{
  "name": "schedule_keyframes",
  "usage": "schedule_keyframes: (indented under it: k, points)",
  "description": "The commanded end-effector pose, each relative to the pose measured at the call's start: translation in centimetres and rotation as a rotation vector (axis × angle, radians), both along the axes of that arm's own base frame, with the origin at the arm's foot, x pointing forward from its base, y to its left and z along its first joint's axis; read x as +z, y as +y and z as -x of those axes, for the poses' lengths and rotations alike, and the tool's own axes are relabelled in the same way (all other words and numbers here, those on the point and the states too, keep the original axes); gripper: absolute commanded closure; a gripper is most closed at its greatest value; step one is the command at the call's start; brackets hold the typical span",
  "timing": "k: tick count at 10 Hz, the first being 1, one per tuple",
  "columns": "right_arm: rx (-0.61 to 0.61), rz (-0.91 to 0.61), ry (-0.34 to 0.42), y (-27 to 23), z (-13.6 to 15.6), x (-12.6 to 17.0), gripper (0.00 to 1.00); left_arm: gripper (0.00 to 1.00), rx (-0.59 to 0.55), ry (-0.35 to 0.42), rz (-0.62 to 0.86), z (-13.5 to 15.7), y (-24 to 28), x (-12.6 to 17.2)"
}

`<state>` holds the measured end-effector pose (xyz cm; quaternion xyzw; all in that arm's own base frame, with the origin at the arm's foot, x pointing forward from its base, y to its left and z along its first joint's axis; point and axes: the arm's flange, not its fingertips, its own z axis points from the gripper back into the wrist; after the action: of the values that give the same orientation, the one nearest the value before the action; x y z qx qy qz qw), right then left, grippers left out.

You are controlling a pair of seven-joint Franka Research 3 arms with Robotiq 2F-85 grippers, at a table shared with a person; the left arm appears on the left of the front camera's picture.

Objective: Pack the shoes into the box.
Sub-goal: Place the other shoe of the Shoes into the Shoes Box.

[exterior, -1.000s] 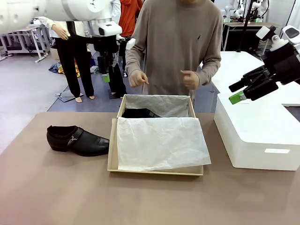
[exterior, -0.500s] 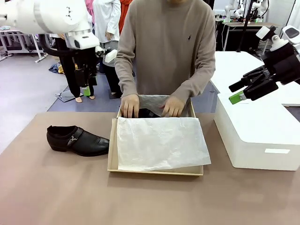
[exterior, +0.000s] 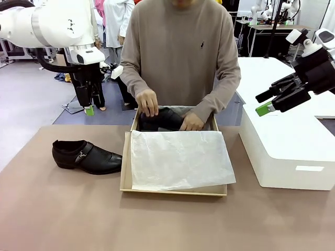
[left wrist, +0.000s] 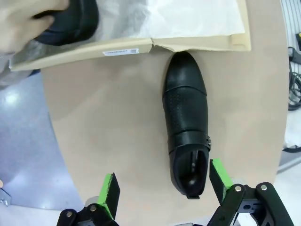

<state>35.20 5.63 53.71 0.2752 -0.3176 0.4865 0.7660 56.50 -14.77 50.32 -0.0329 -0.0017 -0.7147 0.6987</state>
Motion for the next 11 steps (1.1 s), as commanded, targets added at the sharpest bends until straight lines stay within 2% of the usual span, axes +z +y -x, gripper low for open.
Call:
schedule_keyframes:
  k: [1, 6, 9, 11]
  points:
    - [0.016, -0.030, -0.024, 0.2, -0.4, 0.0, 0.00, 0.00, -0.031, -0.011, 0.002, 0.3, 0.1, 0.6]
    - [0.016, -0.030, -0.024, 0.2, -0.4, 0.0, 0.00, 0.00, -0.014, -0.007, 0.001, 0.1, -0.3, 0.3]
    - [0.016, -0.030, -0.024, 0.2, -0.4, 0.0, 0.00, 0.00, -0.019, -0.042, -0.030, 1.7, 3.1, -0.8]
    - [0.016, -0.030, -0.024, 0.2, -0.4, 0.0, 0.00, 0.00, -0.017, -0.032, -0.035, 3.0, 5.2, -1.6]
